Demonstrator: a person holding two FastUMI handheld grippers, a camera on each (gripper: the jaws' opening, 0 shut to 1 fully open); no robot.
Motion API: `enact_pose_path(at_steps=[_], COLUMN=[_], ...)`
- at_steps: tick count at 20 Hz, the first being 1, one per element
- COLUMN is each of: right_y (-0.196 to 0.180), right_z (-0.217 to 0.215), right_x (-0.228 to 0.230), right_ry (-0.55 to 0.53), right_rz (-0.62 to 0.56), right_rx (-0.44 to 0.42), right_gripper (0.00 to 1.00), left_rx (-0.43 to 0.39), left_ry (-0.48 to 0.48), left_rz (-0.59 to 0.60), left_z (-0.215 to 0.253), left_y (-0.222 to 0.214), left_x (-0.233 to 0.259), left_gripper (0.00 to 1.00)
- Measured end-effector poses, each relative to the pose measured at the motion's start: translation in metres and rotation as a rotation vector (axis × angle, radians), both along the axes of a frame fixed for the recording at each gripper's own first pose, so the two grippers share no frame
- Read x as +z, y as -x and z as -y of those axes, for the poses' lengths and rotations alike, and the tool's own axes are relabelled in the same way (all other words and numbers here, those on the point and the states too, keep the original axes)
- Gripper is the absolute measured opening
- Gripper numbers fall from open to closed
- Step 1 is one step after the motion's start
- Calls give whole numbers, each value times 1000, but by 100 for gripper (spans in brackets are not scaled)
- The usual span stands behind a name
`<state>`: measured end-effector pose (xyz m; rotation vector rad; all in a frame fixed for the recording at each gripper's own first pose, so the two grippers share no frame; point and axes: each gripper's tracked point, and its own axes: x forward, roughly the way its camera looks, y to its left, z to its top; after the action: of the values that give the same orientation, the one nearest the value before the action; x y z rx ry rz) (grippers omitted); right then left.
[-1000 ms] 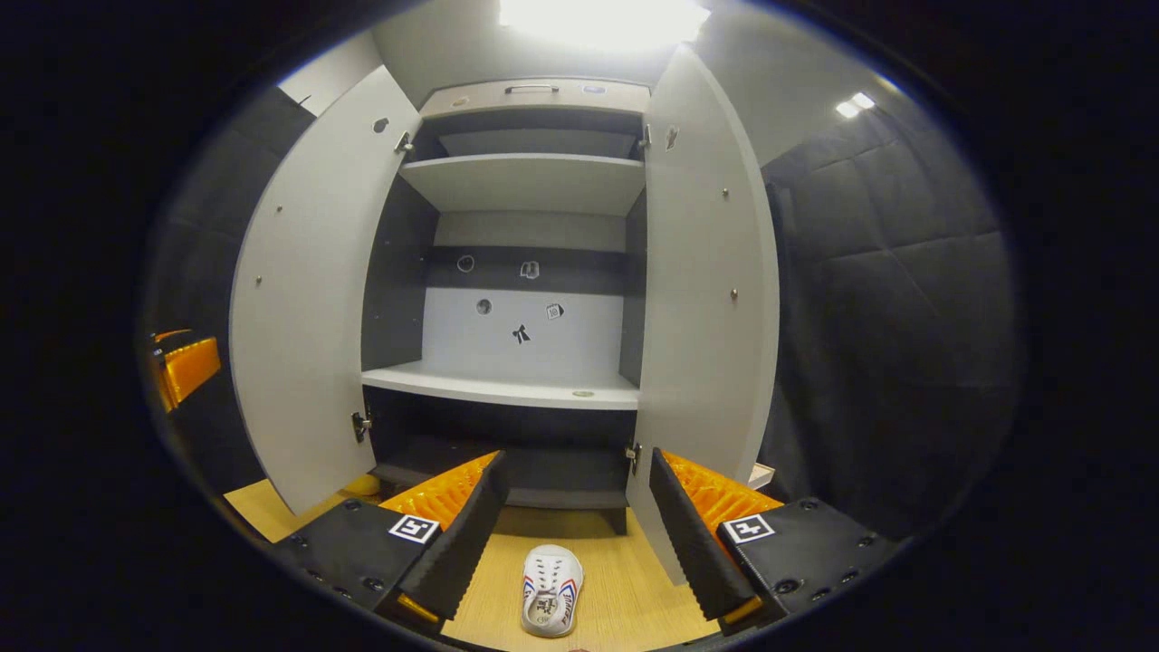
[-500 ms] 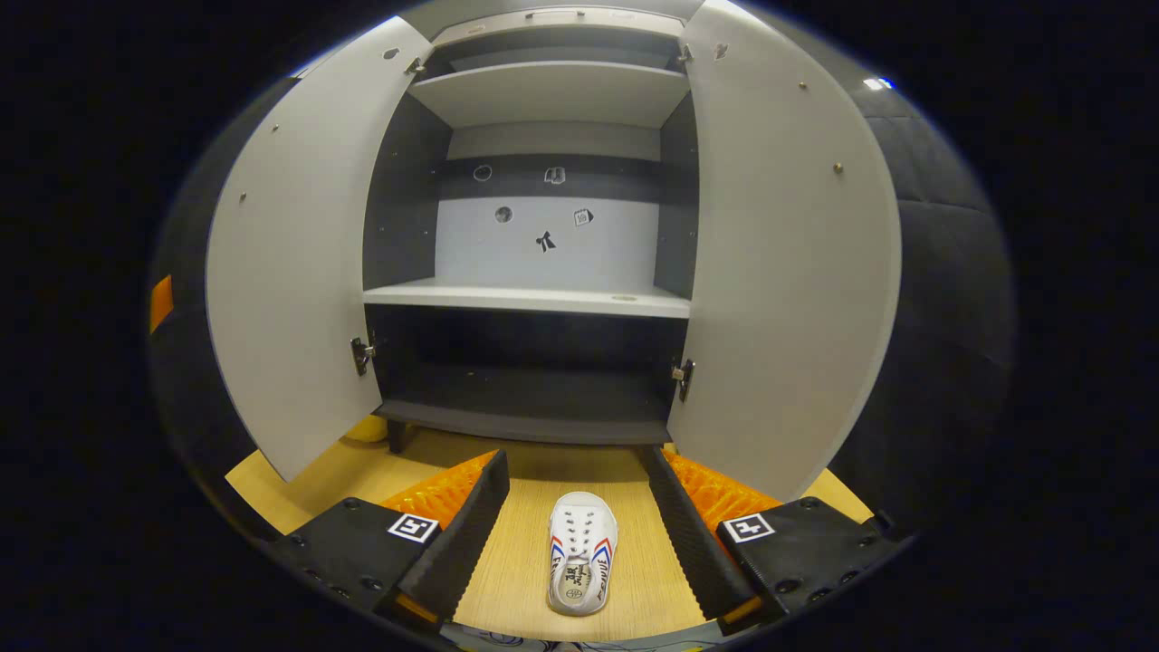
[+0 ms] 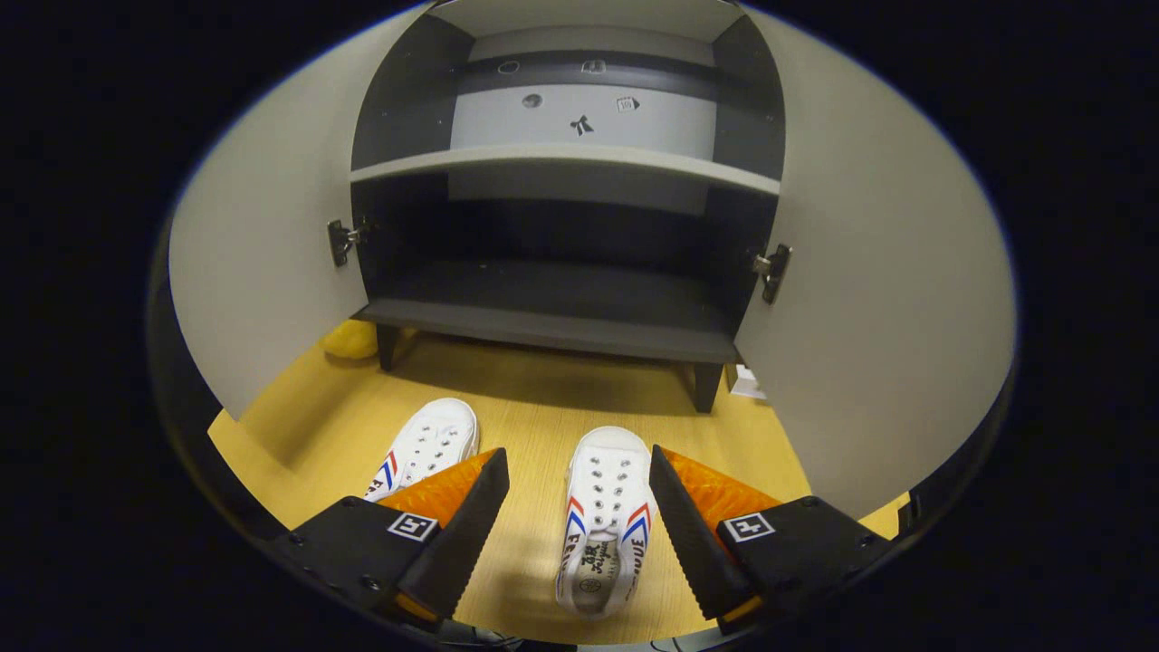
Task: Grab one shoe with the right hand and put it into the shoe cabinet, grab the other shoe with the left hand and put it into the shoe cabinet; then close the right door with the right hand and the left door with the left hand.
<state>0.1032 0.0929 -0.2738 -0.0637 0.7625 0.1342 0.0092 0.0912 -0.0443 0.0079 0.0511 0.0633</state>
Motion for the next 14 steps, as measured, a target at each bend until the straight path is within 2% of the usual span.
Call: enact_pose_path(at_steps=[6, 7, 8, 9, 11, 12, 13, 14], right_y=[1, 5, 7, 9, 9, 11, 13, 7], right_z=[-1, -2, -3, -1, 3, 4, 4, 9], right_x=[-60, -68, -75, -82, -90, -98, -99, -103], right_ry=[-3, -2, -1, 14, 36, 45, 51, 89], right_rz=[-175, -206, -236, -256, -279, -312, -322, -313], right_rx=[5, 13, 22, 17, 11, 7, 3, -2], right_gripper=[92, 87, 87, 80, 48, 46, 51, 51], left_rx=[26, 23, 20, 19, 17, 16, 14, 12], left_ry=[-19, -20, -21, -23, -31, -35, -37, -39], left_rz=[-33, -40, -44, -46, -43, -40, -37, -35], left_z=[-1, 0, 2, 6, 10, 12, 14, 15], left_y=[-6, -7, -8, -12, -16, -17, -17, -17], left_x=[-8, -9, -9, -11, -10, -9, -8, -6], left_gripper=[94, 94, 94, 94, 94, 94, 94, 94])
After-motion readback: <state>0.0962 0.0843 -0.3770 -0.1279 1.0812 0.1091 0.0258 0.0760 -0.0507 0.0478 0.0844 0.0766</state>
